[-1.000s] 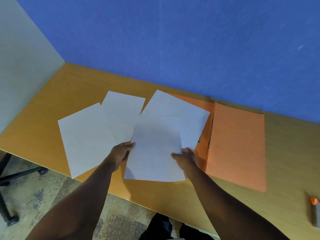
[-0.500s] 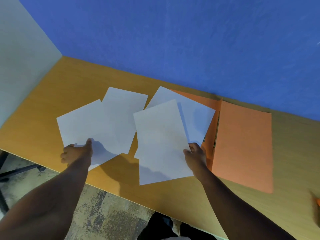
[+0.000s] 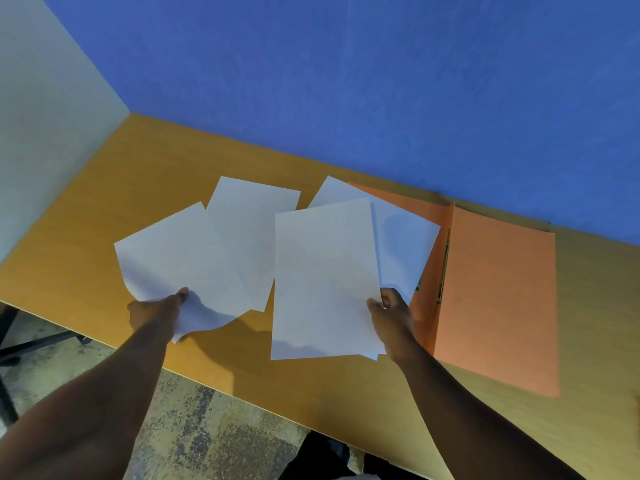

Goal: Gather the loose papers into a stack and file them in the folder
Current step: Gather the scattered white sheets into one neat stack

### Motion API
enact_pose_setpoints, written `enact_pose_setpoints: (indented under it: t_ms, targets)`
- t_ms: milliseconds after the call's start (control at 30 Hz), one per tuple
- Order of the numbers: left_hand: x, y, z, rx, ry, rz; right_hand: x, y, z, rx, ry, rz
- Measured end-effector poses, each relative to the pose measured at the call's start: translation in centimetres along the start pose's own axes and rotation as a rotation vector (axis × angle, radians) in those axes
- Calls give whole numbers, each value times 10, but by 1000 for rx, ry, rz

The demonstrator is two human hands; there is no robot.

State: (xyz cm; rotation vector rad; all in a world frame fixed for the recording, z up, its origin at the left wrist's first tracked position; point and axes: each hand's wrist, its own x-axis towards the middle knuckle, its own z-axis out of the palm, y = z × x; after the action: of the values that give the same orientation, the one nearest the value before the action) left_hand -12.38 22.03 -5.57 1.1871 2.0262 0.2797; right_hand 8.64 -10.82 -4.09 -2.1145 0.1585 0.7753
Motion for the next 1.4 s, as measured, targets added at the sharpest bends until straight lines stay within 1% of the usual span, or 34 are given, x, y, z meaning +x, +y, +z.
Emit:
enact_pose_setpoints:
  t_ms: [33, 133, 200, 233, 267, 333, 367, 500, 567, 633, 733, 800, 833, 933, 1033, 1067, 1133, 1233, 1267, 1367, 1400]
  targets:
    - [-1, 0, 1, -12, -52, 51, 0, -2, -1, 16, -5, 3]
    - [-15, 5, 2, -226, -183, 181, 0, -7, -3, 21, -34, 7]
    - [-25, 11, 0, -226, -270, 244, 0, -11, -5, -3, -58, 10]
    - [-23, 13, 0, -244, -374, 267, 1, -13, -5, -1, -69, 16]
    - [-22, 14, 0, -305, -527, 258, 1, -14, -6, 14, -79, 20]
    - [-28, 18, -1, -378, -804, 191, 1, -17, -5, 39, -99, 30]
    - [-31, 18, 0, -346, -901, 184, 0, -18, -4, 43, -112, 31]
    - [-57, 13, 15, -63, -1112, 139, -4, -21, -1, 35, -151, 47]
    - [-68, 8, 25, 64, -1186, 97, -4, -17, 0, -21, -157, 73]
    - [-81, 4, 31, 87, -1245, 65, -5, -10, 0, -80, -148, 95]
    - [-94, -1, 38, 65, -1247, -6, -9, -2, -3, -102, -120, 128]
    - [-97, -3, 42, 50, -1240, -31, -11, 1, -5, -107, -139, 159]
    - [-99, -3, 43, 74, -1241, -2, -12, 2, -5, -108, -166, 177]
    - [-85, -11, 54, 205, -1194, 213, -14, 3, -4, -118, -278, 234]
    - [-70, -17, 67, 255, -1144, 320, -18, 3, -3, -102, -385, 259]
    - [-73, -14, 68, 239, -1131, 351, -18, 3, -2, -113, -379, 238]
    - [-98, 1, 57, 190, -1134, 385, -17, 2, -2, -119, -296, 163]
    - [-118, 18, 51, 86, -1197, 400, -17, -5, -9, -5, -168, 73]
    - [-120, 24, 49, 76, -1200, 417, -17, -9, -13, 61, -168, 39]
    - [-128, 45, 45, 44, -1235, 494, -13, -26, -23, 326, -248, -68]
    - [-132, 53, 44, 28, -1224, 527, -11, -31, -26, 393, -257, -94]
